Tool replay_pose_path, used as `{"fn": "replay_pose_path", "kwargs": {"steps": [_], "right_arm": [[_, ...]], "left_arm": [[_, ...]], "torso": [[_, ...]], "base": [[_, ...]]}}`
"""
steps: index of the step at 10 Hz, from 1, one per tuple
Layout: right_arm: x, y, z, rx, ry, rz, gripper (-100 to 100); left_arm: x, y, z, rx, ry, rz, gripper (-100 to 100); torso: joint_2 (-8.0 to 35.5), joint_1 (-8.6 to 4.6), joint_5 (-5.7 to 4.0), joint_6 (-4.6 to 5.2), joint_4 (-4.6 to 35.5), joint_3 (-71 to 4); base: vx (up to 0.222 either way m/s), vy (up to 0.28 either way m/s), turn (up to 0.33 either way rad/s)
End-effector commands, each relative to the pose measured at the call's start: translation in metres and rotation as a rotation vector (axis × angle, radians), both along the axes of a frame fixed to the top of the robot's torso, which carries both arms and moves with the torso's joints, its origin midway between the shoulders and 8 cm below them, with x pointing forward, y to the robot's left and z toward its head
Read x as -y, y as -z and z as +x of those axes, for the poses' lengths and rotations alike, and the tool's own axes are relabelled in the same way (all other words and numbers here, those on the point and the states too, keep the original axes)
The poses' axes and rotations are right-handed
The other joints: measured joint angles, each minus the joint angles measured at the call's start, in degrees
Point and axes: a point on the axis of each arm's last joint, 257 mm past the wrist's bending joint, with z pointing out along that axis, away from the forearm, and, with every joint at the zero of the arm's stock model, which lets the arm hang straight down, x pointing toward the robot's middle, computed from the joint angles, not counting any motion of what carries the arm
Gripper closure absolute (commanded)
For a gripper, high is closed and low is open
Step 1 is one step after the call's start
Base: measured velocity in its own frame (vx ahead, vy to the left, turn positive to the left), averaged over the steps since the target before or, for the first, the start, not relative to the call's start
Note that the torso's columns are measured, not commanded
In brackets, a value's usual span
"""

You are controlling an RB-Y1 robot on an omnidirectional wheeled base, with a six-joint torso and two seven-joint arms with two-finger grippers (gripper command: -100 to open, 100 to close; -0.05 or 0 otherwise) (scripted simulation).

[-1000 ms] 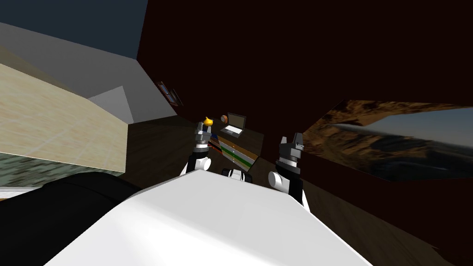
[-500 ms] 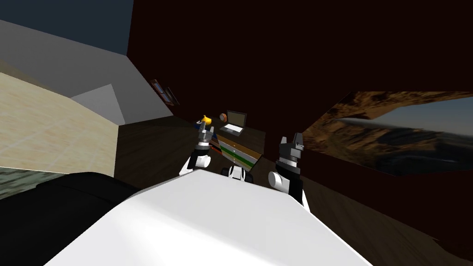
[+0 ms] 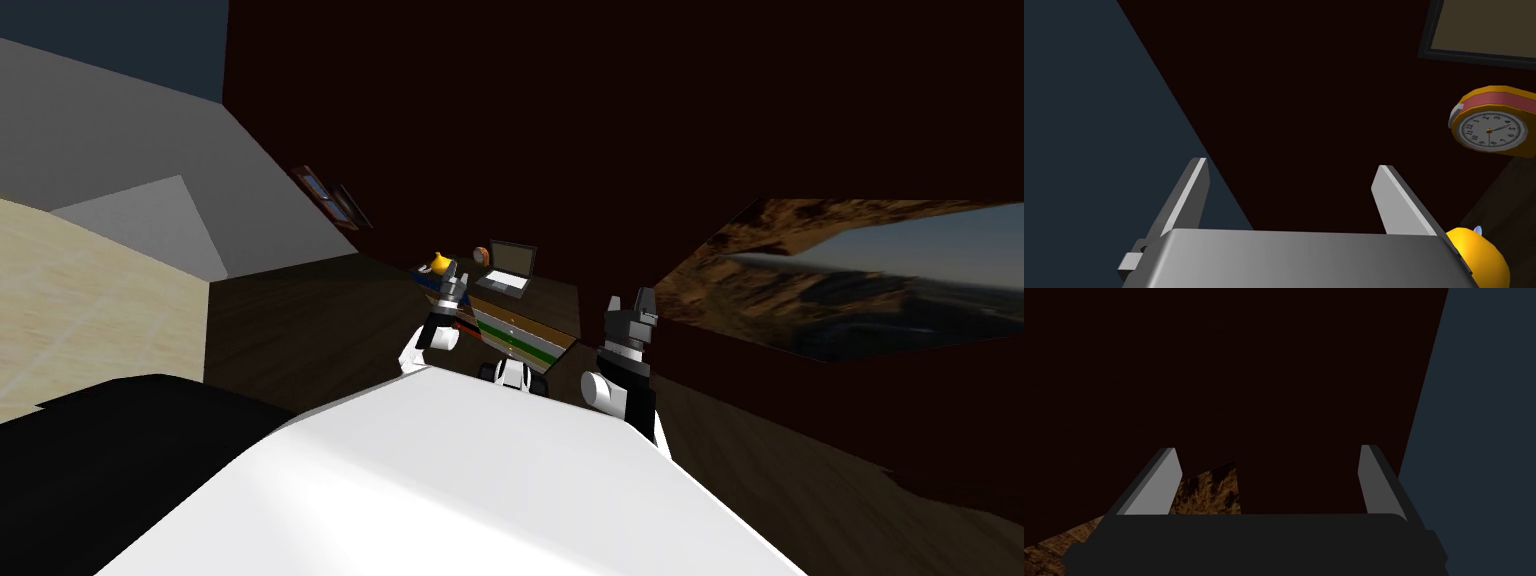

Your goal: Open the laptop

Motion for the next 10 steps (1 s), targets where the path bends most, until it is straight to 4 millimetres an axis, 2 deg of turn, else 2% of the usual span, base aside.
{"fn": "replay_pose_path", "kwargs": {"steps": [1,5,6,9,10], "right_arm": [[0.0,0.0,0.0,0.0,0.0,0.0,0],[0.0,0.0,0.0,0.0,0.0,0.0,0],[0.0,0.0,0.0,0.0,0.0,0.0,0],[0.0,0.0,0.0,0.0,0.0,0.0,0],[0.0,0.0,0.0,0.0,0.0,0.0,0]], "left_arm": [[-0.005,0.006,0.017,-0.032,-0.014,0.024,-100],[-0.019,0.025,0.063,-0.126,-0.063,0.082,-100],[-0.016,0.019,0.065,-0.112,-0.059,0.082,-100],[-0.027,0.028,0.099,-0.182,-0.103,0.128,-100],[-0.026,0.025,0.103,-0.177,-0.1,0.126,-100]], "torso": [[0.0,0.01,0.01,-0.01,0.0,0.0],[-0.1,0.13,0.04,0.0,0.0,0.0],[-0.1,0.05,0.02,-0.01,0.0,0.0],[0.0,-0.02,-0.01,0.01,0.0,0.0],[-0.1,0.08,0.03,-0.01,0.0,0.0]], "base": [[0.032,0.126,-0.045],[0.047,0.177,-0.147],[0.026,0.136,-0.049],[0.023,0.156,-0.141],[0.051,0.121,-0.045]]}}
